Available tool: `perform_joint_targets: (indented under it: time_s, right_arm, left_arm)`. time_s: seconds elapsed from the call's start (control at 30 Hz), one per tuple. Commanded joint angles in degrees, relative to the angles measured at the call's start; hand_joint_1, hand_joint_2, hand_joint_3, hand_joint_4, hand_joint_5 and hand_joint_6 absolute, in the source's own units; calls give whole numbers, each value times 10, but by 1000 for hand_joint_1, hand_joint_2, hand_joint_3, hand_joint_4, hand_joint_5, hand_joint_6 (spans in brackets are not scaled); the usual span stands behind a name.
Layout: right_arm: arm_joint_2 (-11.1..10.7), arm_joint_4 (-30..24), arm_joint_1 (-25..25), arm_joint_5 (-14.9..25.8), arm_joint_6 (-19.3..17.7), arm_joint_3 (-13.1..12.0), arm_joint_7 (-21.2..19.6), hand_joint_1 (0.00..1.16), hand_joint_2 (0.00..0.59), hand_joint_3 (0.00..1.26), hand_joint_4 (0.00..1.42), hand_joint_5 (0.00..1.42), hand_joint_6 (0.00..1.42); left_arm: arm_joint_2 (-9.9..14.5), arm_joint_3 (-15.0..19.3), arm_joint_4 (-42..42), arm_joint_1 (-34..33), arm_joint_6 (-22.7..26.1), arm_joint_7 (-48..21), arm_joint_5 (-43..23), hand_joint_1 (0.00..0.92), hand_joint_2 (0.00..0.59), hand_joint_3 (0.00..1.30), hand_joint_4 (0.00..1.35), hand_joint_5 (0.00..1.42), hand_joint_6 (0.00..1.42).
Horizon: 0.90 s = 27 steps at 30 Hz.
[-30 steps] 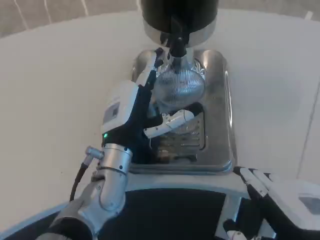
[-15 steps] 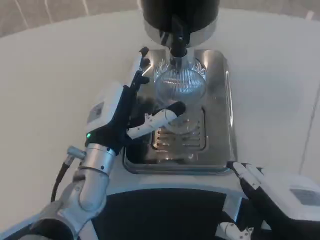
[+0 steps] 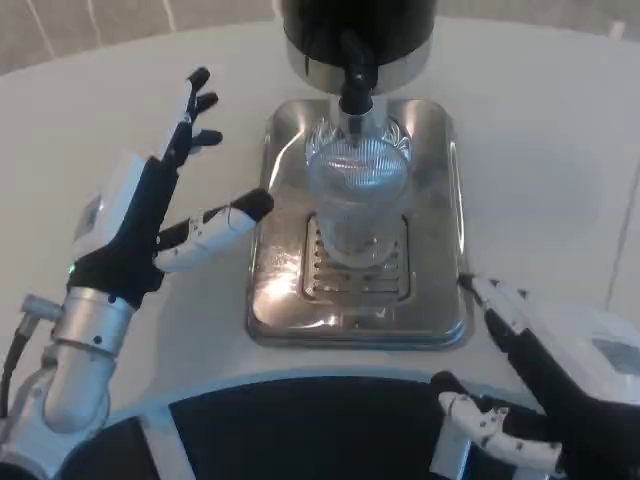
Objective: Grasp the cup under the faucet to collect the drink, then remove the cup.
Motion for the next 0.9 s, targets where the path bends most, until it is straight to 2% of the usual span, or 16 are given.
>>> perform_joint_targets:
  time_s: [0.03,0.2,0.37,0.5,0.67,0.77,0.9]
  right_arm:
    - [17,-32,-5,29,34,-22,-21,301,458,0,0,0,0]
    - [27,-48,-40,67,77,-45,-35,295,458,3,0,0,0]
    - [37,-49,-61,86,112,-46,-50,269,464,4,0,0,1]
    - [46,-38,-89,116,159,-51,-62,235,460,0,0,0,1]
    - [37,-25,-132,154,220,-55,-74,206,469,0,0,0,1]
    - [24,-16,-160,176,248,-55,-80,203,473,0,0,0,1]
    - [12,12,-224,215,292,-62,-87,200,478,0,0,0,1]
  left_arm:
    - [45,7,-57,64,-28,-27,2,78,60,15,123,269,198]
    - [92,13,-145,133,-27,-62,12,78,66,34,138,277,188]
    - [119,25,-216,188,-9,-101,8,70,69,45,133,272,174]
    - [141,40,-297,250,10,-124,19,66,69,47,115,255,166]
    - [150,60,-363,300,37,-146,20,64,70,47,100,236,162]
    - [159,72,-396,325,50,-157,20,64,70,47,98,234,156]
    - [163,85,-423,344,62,-171,17,64,71,47,89,221,147]
